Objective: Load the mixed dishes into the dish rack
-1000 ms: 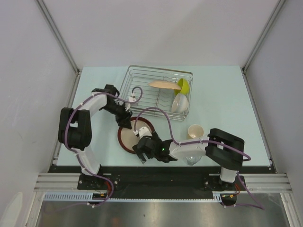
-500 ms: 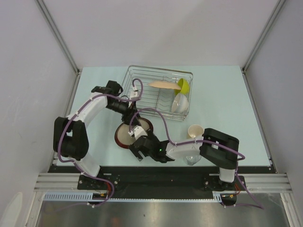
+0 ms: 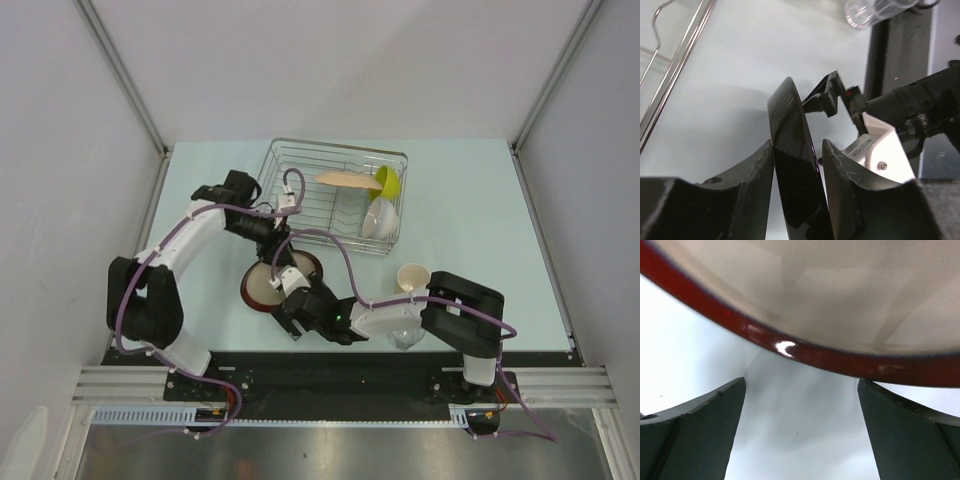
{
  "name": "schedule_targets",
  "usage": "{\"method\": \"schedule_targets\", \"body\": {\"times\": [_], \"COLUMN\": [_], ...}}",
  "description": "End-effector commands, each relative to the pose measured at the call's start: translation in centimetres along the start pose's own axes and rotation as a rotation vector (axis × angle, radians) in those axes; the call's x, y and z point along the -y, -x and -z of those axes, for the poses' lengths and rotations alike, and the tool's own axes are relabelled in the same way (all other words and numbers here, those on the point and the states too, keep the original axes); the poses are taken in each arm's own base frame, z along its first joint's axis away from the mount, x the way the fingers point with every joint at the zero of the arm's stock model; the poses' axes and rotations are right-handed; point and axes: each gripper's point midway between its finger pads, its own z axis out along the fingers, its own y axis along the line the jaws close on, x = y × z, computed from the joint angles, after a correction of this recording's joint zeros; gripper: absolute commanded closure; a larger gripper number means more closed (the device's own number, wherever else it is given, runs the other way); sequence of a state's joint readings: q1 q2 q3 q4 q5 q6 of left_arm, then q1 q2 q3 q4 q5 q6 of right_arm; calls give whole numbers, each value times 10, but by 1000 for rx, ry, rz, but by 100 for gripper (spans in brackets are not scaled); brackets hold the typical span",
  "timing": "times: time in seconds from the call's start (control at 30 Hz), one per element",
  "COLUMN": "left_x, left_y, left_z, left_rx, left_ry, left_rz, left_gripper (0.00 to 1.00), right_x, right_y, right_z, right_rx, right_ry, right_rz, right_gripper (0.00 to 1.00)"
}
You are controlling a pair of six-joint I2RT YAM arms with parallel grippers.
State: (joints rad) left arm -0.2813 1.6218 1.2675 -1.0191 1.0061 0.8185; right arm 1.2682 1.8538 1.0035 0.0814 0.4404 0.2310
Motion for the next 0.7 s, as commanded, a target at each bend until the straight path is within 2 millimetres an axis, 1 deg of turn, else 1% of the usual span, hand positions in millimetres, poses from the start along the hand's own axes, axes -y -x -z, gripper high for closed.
{"method": "schedule_targets", "body": {"times": [0.0, 0.03, 0.07, 0.1, 0.13, 0.2, 0.27, 0.37, 0.57, 0.67], "left_x": [44, 38, 39, 35, 26, 23, 18, 18, 22, 22], "left_y": [-83, -88, -95, -100, -106, -112, -111, -103, -99, -97], "left_z": [-2, 0, 1, 2, 5, 6, 6, 6, 5, 9], "left_rx": [-342, -353, -366, -379, -402, -417, -417, -397, -381, -383], "left_ry": [26, 55, 77, 106, 153, 181, 201, 200, 175, 187], "left_rz": [276, 257, 251, 253, 233, 238, 236, 229, 247, 238], "left_gripper": [100, 100, 100, 100, 100, 100, 100, 100, 100, 100], "right_x": [33, 34, 34, 37, 37, 37, 39, 39, 36, 38], "right_y": [56, 55, 58, 58, 59, 67, 68, 68, 66, 73], "right_z": [-12, -11, -8, -6, -4, 2, 5, 7, 8, 16], "right_rx": [166, 160, 167, 166, 169, 189, 192, 191, 194, 211], "right_ry": [-132, -137, -137, -144, -144, -137, -137, -138, -133, -134], "right_rz": [-115, -115, -119, -122, -123, -133, -142, -150, -159, -162], "right_gripper": [0, 0, 0, 0, 0, 0, 0, 0, 0, 0]}}
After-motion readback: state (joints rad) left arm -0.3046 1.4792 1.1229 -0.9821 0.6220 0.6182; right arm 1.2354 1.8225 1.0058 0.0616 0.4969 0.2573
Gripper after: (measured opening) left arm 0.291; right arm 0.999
